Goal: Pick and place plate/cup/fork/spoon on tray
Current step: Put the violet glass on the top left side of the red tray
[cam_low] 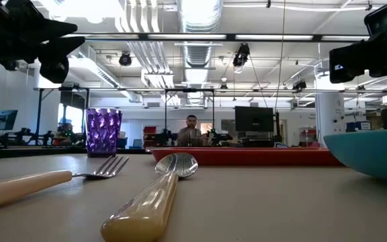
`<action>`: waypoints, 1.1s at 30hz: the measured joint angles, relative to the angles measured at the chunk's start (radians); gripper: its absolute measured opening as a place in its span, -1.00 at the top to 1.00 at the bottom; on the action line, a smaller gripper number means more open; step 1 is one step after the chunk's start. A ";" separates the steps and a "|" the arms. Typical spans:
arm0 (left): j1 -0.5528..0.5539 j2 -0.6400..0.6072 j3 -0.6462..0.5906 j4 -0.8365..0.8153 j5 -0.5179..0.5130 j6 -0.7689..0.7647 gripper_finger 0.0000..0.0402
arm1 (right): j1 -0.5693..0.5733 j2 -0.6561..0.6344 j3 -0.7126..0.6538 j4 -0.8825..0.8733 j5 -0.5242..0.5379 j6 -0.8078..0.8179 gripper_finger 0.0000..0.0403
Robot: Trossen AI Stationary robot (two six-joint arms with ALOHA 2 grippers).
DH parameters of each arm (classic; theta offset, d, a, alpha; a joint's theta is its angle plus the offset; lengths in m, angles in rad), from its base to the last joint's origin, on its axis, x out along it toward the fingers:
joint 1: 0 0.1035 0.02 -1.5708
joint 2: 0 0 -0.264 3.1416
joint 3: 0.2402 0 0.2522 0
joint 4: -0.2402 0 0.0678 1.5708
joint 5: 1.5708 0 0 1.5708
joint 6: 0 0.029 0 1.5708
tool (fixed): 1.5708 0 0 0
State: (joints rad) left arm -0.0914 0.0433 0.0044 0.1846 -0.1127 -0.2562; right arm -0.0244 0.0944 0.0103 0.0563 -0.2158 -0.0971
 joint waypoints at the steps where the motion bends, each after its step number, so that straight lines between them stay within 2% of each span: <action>1: 0.000 0.000 0.000 0.001 0.000 0.000 0.46 | 0.000 0.000 0.000 0.000 0.000 0.000 0.96; 4: 0.000 0.000 0.000 0.018 0.001 -0.006 0.46 | 0.000 0.000 0.000 0.000 0.000 0.000 0.96; 9: 0.000 0.000 0.000 0.068 0.001 -0.202 0.46 | 0.000 0.000 0.000 0.000 0.000 0.000 0.96; 12: 0.000 0.000 0.000 0.073 0.000 -0.263 0.46 | 0.000 0.000 0.000 0.000 0.000 0.000 0.96; 15: 0.000 0.005 0.000 0.073 -0.005 -0.258 0.46 | 0.000 0.000 0.000 0.000 0.000 0.000 0.96; 21: 0.000 0.014 0.000 0.069 -0.076 -0.261 0.46 | 0.000 0.000 0.000 0.000 0.000 0.000 0.96; 33: 0.000 0.015 0.000 0.070 -0.057 -0.263 0.46 | 0.000 0.000 0.000 0.000 0.000 0.000 0.96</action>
State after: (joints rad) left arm -0.0914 0.0582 0.0044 0.2543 -0.1697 -0.5190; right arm -0.0244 0.0942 0.0101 0.0566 -0.2159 -0.0971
